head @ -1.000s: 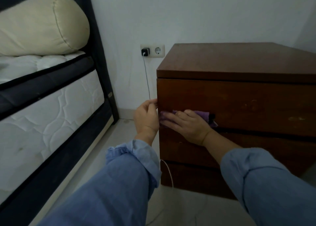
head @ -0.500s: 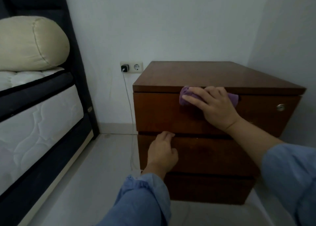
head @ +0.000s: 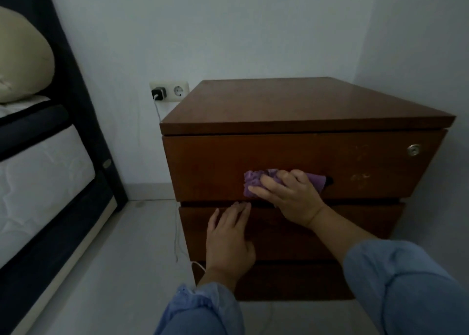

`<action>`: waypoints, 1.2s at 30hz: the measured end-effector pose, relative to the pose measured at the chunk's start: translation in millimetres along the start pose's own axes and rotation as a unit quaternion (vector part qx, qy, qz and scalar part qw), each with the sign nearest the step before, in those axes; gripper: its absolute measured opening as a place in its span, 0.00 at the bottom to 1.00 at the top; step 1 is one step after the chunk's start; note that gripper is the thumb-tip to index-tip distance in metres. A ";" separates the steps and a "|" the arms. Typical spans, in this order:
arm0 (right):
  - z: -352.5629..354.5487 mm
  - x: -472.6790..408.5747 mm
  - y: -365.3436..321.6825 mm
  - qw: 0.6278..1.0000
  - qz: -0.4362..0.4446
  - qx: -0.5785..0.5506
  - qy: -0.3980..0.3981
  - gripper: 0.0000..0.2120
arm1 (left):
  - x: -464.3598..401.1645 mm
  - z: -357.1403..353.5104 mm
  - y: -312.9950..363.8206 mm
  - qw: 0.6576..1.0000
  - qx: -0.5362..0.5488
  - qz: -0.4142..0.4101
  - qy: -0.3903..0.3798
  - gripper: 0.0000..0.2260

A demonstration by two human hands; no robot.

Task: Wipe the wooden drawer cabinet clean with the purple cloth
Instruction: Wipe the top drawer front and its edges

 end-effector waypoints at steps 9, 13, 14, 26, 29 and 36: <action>25.8 40.8 24.9 0.991 0.114 -0.026 -0.066 0.28 | -0.6 5.3 30.8 0.998 -0.041 -0.019 -0.040 0.34; 53.3 38.9 104.4 1.000 0.012 0.012 0.007 0.24 | -14.3 -0.1 75.6 0.992 -0.055 -0.098 -0.058 0.34; 56.6 35.2 118.4 1.000 -0.005 0.021 0.013 0.25 | -18.5 -2.3 83.7 0.991 -0.054 -0.109 -0.060 0.34; -12.7 74.4 82.9 0.991 -0.115 0.053 0.048 0.19 | -35.2 -26.0 100.4 0.992 0.028 -0.120 -0.013 0.37; -27.6 92.6 65.7 0.996 -0.077 0.043 0.005 0.21 | -34.9 -26.5 100.2 0.993 0.025 -0.117 -0.022 0.38; -18.1 139.4 60.5 0.988 -0.084 -0.052 -0.115 0.24 | -32.2 -23.3 105.3 0.993 0.001 -0.097 -0.062 0.40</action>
Point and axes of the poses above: each hand's wrist, its own x-axis away from the middle knuckle, its own z-axis out of the back of the hand, y = z × x, the point moved 7 cm from there along -x, towards the middle knuckle, and after that the axes turned 15 degrees about -y, right-handed, at the moved point
